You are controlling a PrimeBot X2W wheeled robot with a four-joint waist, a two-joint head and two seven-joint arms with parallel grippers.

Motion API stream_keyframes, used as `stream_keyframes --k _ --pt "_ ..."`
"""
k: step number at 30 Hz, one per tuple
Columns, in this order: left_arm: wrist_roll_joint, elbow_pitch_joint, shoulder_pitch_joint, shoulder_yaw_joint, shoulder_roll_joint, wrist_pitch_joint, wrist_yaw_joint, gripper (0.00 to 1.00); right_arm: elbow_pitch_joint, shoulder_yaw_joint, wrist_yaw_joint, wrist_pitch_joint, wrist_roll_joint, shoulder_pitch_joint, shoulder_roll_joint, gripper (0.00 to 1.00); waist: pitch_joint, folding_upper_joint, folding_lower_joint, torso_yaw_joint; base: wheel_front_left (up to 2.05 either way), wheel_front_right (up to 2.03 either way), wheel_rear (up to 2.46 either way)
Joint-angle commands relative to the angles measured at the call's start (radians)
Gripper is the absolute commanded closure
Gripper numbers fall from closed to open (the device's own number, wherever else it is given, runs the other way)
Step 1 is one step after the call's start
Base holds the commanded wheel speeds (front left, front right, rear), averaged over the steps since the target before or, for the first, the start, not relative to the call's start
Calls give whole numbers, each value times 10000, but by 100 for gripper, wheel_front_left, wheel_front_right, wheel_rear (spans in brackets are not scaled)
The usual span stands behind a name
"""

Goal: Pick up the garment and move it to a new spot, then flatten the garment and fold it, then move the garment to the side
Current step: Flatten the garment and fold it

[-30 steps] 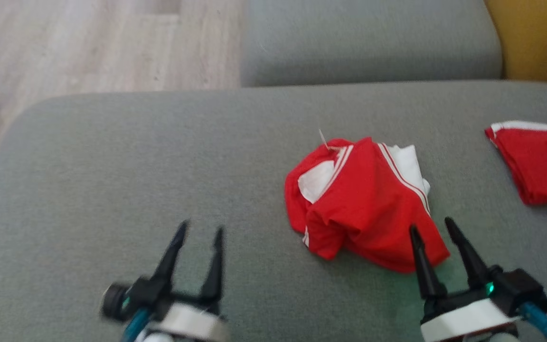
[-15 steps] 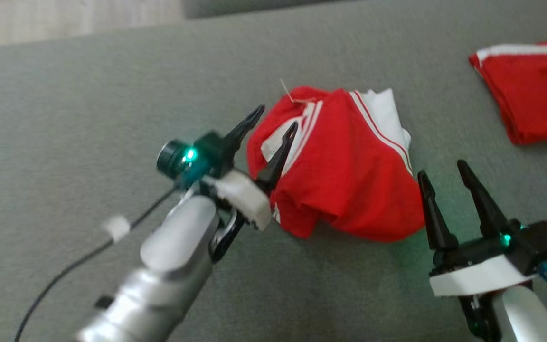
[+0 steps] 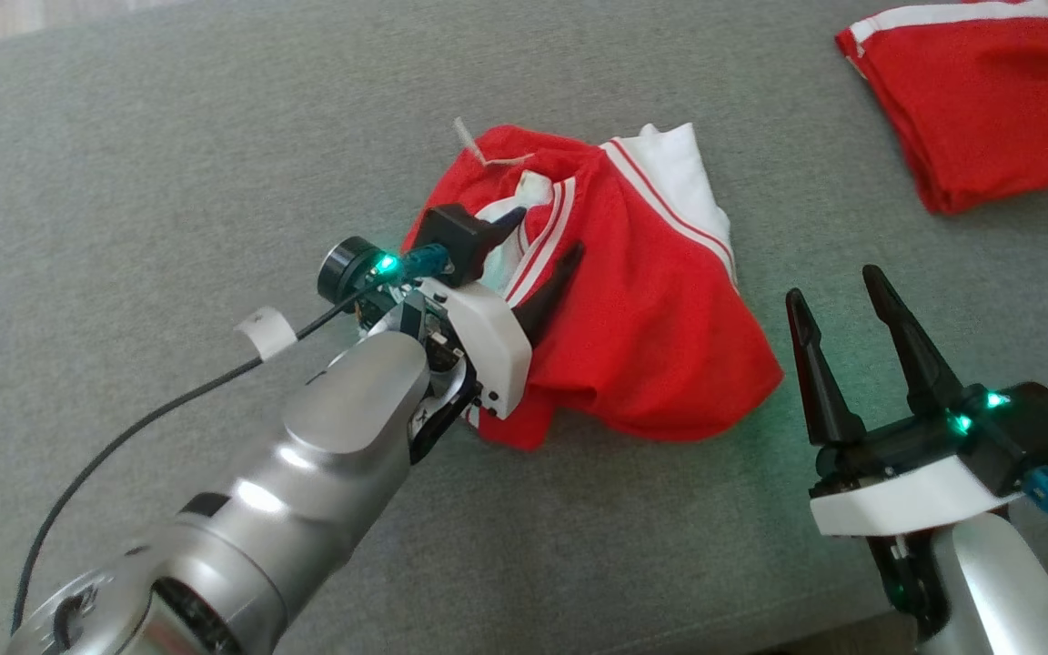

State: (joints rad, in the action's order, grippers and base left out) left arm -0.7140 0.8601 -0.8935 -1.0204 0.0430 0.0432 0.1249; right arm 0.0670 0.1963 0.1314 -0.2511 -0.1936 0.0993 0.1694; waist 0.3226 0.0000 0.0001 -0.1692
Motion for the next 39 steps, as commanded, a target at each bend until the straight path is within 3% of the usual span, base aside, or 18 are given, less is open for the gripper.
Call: stream_keyframes --k 1,2,13,19,25,31,39 --pt "-146 -56 -524 -100 72 28 52 54 -239 216 -7 -107 -40 221 40 0 -22 0 -1 -134 0 0 0" --pt "-221 -25 -582 -236 72 121 53 100 -228 219 -7 -107 -40 230 18 0 -49 0 -1 -178 0 0 0" --pt "-321 -183 -2152 -1112 72 1747 56 100 -46 314 -7 -107 -12 -42 -290 0 -1176 0 -1 -571 0 0 0" --pt "-647 -996 -4233 -728 116 2128 56 100 -76 275 -7 -107 13 -345 -428 0 -1931 0 -1 -603 0 0 0" --pt "-1128 -2049 -5037 174 1223 2179 57 100 -236 10 -7 -107 89 -629 -529 0 -2341 0 -1 -283 0 0 0" --pt "-1362 -2838 -2268 464 2256 2183 -67 100 -361 -206 -7 -107 127 -909 -526 0 -2351 0 -1 399 0 0 0" --pt "-548 -3492 3391 1201 2372 2184 -570 100 -515 -491 -7 -107 188 -1044 -320 0 -2016 0 -1 1209 0 0 0"
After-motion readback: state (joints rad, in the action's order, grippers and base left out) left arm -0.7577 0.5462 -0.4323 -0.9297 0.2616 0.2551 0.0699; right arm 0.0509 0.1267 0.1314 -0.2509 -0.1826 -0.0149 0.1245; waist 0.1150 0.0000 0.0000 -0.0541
